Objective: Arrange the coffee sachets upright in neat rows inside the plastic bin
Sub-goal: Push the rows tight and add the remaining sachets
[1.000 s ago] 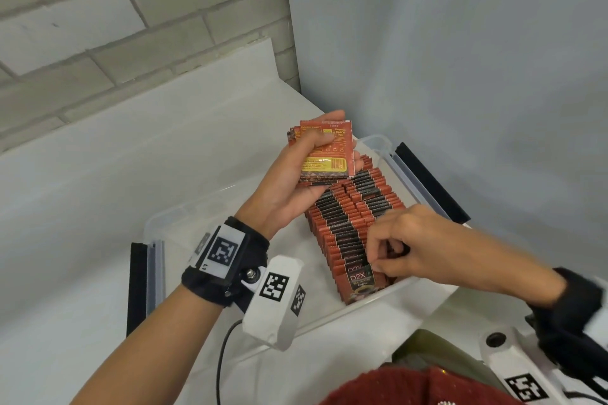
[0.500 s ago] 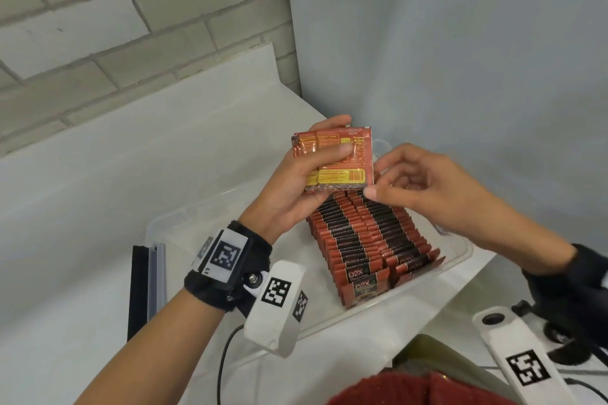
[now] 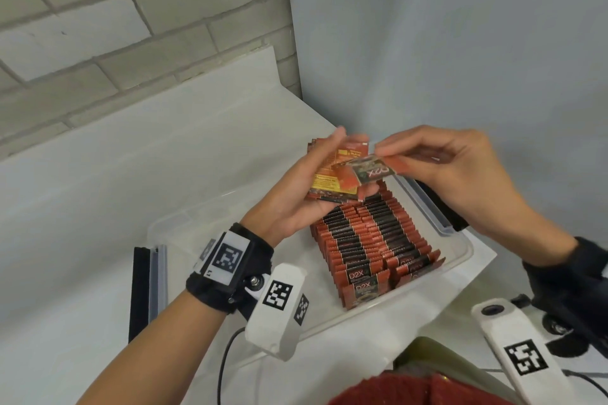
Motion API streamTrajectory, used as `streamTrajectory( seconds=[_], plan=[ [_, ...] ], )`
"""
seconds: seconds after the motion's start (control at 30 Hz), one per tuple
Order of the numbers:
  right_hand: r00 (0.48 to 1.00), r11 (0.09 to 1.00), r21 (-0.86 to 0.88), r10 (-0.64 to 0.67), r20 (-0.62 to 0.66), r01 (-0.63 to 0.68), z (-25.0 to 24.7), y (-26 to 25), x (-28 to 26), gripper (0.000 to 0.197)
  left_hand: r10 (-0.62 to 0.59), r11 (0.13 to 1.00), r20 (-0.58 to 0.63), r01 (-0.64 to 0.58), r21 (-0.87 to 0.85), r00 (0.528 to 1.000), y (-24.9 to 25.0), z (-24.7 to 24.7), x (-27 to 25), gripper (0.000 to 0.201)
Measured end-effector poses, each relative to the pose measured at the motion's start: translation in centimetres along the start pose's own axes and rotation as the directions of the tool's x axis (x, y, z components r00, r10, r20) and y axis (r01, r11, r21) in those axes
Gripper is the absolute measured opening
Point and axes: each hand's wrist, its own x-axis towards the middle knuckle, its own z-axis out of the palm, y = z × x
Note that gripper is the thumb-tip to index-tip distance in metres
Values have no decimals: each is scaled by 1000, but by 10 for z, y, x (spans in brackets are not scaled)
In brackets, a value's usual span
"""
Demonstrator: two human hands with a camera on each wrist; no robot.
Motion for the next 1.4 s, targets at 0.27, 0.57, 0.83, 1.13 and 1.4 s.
streamTrajectory(
  seconds=[0.27, 0.57, 0.83, 1.13, 1.4],
  plan=[
    [994, 987, -150, -44, 103, 59, -2, 8, -2, 20, 15, 998, 68, -19, 57, 998, -4, -5, 0, 29],
    [972, 972, 17, 233, 32, -234, 1, 7, -2, 19, 206, 978, -61, -207, -1, 977, -2, -3, 5, 39],
    [920, 923, 81, 363, 149, -377, 17, 11, -6, 38, 311, 947, -86, -316, -53, 947, -2, -4, 6, 39],
    [930, 898, 242, 357, 92, -368, 7, 13, 0, 23, 300, 945, -92, -309, -112, 950, 1, -5, 6, 30],
    [831, 948, -276, 280, 480, -160, -8, 0, -17, 10, 267, 938, -170, -296, -178, 949, 3, -5, 6, 32]
  ],
)
